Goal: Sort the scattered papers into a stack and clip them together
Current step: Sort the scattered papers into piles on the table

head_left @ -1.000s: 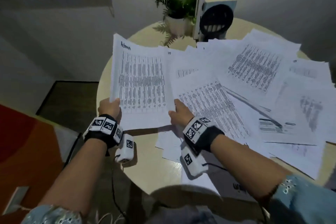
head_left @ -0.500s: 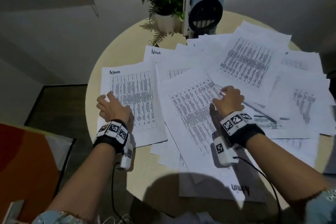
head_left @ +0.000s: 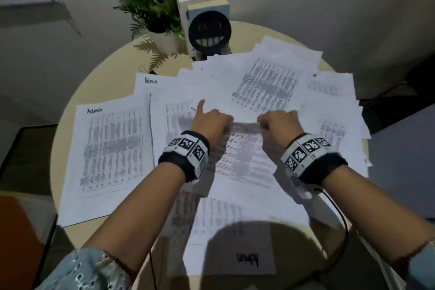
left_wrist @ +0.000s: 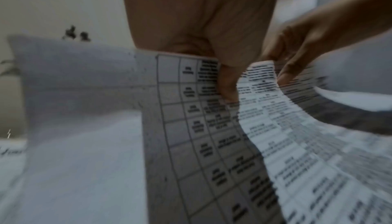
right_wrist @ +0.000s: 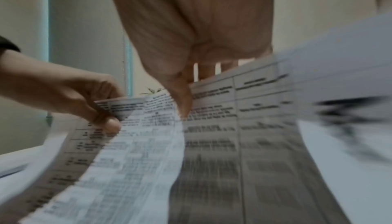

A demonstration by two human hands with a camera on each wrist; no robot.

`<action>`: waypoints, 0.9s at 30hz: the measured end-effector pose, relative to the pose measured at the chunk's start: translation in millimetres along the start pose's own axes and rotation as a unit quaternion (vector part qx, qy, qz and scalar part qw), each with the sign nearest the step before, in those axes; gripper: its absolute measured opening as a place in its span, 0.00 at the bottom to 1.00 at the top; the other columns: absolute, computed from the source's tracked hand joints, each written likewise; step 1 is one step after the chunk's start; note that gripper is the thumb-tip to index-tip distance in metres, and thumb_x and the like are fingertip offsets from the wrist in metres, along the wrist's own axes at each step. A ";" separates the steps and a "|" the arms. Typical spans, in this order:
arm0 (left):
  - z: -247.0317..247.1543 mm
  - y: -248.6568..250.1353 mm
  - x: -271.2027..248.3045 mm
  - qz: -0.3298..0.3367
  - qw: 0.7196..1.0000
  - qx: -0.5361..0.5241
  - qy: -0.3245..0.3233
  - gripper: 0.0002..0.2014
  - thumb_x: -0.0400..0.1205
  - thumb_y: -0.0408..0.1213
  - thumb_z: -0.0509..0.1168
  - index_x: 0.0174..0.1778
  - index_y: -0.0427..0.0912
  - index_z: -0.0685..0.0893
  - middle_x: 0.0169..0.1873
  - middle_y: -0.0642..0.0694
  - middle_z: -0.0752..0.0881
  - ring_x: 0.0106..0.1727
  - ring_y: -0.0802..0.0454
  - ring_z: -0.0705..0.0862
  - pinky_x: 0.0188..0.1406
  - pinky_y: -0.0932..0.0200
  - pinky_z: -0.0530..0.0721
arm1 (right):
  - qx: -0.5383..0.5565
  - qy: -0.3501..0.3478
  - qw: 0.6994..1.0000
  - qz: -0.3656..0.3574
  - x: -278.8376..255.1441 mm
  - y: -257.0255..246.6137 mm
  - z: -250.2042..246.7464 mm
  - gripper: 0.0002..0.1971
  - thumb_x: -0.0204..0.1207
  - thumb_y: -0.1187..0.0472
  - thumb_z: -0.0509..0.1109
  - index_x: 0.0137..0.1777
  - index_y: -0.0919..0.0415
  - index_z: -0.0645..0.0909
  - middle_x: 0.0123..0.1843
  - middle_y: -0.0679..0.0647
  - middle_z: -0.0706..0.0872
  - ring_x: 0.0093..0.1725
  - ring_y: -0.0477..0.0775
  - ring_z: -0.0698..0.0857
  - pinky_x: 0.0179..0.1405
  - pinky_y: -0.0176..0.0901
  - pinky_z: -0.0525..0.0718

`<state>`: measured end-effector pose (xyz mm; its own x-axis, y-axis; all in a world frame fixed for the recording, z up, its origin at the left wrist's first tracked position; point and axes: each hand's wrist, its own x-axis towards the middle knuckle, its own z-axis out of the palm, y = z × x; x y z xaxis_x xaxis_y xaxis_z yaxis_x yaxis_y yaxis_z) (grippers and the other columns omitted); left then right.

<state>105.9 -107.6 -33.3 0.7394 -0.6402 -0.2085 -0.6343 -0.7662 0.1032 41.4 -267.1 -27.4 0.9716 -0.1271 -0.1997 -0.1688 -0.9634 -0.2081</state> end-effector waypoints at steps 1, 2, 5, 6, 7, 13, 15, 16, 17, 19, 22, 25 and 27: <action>0.7 4.9 8.2 -0.023 0.999 -0.030 0.009 0.05 0.82 0.35 0.58 0.46 0.46 0.80 0.51 0.41 0.88 0.61 0.43 0.82 0.74 0.46 0.62 | -0.006 0.042 0.999 0.015 3.2 12.4 -6.9 0.09 0.72 0.69 0.65 0.36 0.54 0.76 0.40 0.51 0.80 0.52 0.58 0.77 0.66 0.56 0.66; 2.5 8.3 14.7 -0.055 0.996 -0.064 0.020 0.07 0.83 0.36 0.57 0.43 0.44 0.80 0.47 0.40 0.88 0.56 0.41 0.84 0.64 0.50 0.71 | -0.006 0.087 0.996 0.031 5.4 25.6 -11.3 0.07 0.71 0.67 0.67 0.45 0.55 0.80 0.50 0.54 0.82 0.61 0.60 0.75 0.67 0.58 0.63; 9.9 13.5 34.5 -0.180 0.959 -0.212 0.051 0.08 0.83 0.34 0.59 0.47 0.36 0.83 0.47 0.32 0.87 0.53 0.36 0.84 0.43 0.52 0.76 | 0.057 0.152 0.978 0.130 8.4 66.3 -8.4 0.26 0.71 0.60 0.72 0.70 0.54 0.70 0.74 0.58 0.67 0.75 0.61 0.62 0.74 0.62 0.54; 13.8 14.3 41.7 -0.214 0.946 -0.236 0.054 0.09 0.83 0.33 0.59 0.48 0.33 0.83 0.48 0.31 0.86 0.53 0.36 0.83 0.42 0.52 0.76 | 0.096 0.142 0.972 0.159 9.4 77.4 -3.7 0.30 0.71 0.58 0.72 0.73 0.55 0.66 0.76 0.59 0.64 0.76 0.62 0.60 0.75 0.61 0.55; 17.8 14.5 48.9 -0.242 0.937 -0.247 0.050 0.10 0.83 0.33 0.59 0.49 0.30 0.83 0.50 0.29 0.86 0.54 0.35 0.83 0.43 0.51 0.76 | 0.142 0.113 0.965 0.191 11.2 86.9 2.5 0.33 0.71 0.57 0.73 0.75 0.57 0.63 0.77 0.60 0.62 0.77 0.63 0.59 0.75 0.61 0.58; 28.8 18.1 87.5 -0.345 0.900 -0.267 -0.025 0.18 0.80 0.39 0.62 0.59 0.28 0.79 0.60 0.31 0.79 0.62 0.33 0.78 0.63 0.37 0.78 | 0.325 -0.015 0.911 0.251 27.8 113.7 45.1 0.39 0.74 0.55 0.71 0.79 0.67 0.54 0.79 0.63 0.60 0.78 0.64 0.62 0.77 0.56 0.65; 24.7 27.7 94.5 -0.330 0.897 -0.289 -0.051 0.13 0.80 0.40 0.62 0.55 0.36 0.78 0.54 0.37 0.80 0.57 0.39 0.79 0.65 0.43 0.74 | 0.369 -0.008 0.899 0.238 38.9 116.1 49.4 0.39 0.76 0.54 0.69 0.79 0.67 0.53 0.80 0.63 0.59 0.79 0.62 0.62 0.77 0.54 0.64; 21.1 36.4 94.3 -0.316 0.898 -0.302 -0.054 0.07 0.81 0.39 0.61 0.50 0.39 0.77 0.49 0.40 0.80 0.53 0.42 0.78 0.62 0.49 0.73 | 0.398 0.001 0.885 0.242 42.6 116.8 46.8 0.39 0.76 0.53 0.69 0.80 0.66 0.52 0.81 0.62 0.59 0.79 0.62 0.62 0.78 0.53 0.64; 21.7 42.3 95.4 -0.302 0.894 -0.327 -0.049 0.04 0.82 0.37 0.60 0.46 0.40 0.76 0.46 0.40 0.80 0.51 0.44 0.79 0.57 0.52 0.73 | 0.424 0.006 0.868 0.259 51.0 118.5 45.0 0.39 0.76 0.54 0.68 0.80 0.66 0.51 0.81 0.62 0.60 0.79 0.62 0.63 0.77 0.52 0.65; 22.4 57.0 92.4 -0.257 0.882 -0.394 -0.038 0.05 0.83 0.35 0.59 0.44 0.38 0.77 0.42 0.38 0.82 0.44 0.43 0.82 0.47 0.54 0.80 | 0.441 0.025 0.849 0.290 63.4 128.0 36.5 0.33 0.77 0.59 0.68 0.78 0.68 0.59 0.77 0.64 0.69 0.75 0.64 0.71 0.70 0.49 0.71; 31.7 63.4 80.2 -0.240 0.856 -0.459 -0.004 0.11 0.83 0.36 0.61 0.34 0.39 0.75 0.31 0.43 0.79 0.33 0.48 0.79 0.29 0.64 0.75 | 0.446 0.022 0.841 0.305 77.8 149.9 27.3 0.17 0.76 0.69 0.64 0.65 0.69 0.77 0.54 0.58 0.82 0.57 0.61 0.81 0.52 0.48 0.78; 44.4 53.9 65.5 -0.309 0.787 -0.514 0.145 0.05 0.79 0.33 0.67 0.40 0.39 0.78 0.27 0.49 0.75 0.26 0.64 0.76 0.23 0.80 0.72 | 0.403 0.064 0.859 0.308 79.6 172.5 16.0 0.10 0.75 0.72 0.60 0.52 0.66 0.81 0.41 0.60 0.78 0.46 0.57 0.76 0.42 0.47 0.76; 49.2 44.6 54.5 -0.344 0.773 -0.495 0.197 0.06 0.77 0.33 0.70 0.46 0.40 0.79 0.28 0.52 0.75 0.30 0.61 0.75 0.31 0.78 0.75 | 0.325 0.091 0.885 0.321 77.3 186.1 4.0 0.12 0.75 0.72 0.58 0.53 0.69 0.80 0.45 0.61 0.78 0.48 0.62 0.78 0.46 0.47 0.74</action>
<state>106.7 -173.9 -87.9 0.9599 0.1193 -0.2536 0.2794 -0.4758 0.8340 84.5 -455.2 -85.4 0.6416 -0.6916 -0.3316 -0.6977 -0.3466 -0.6270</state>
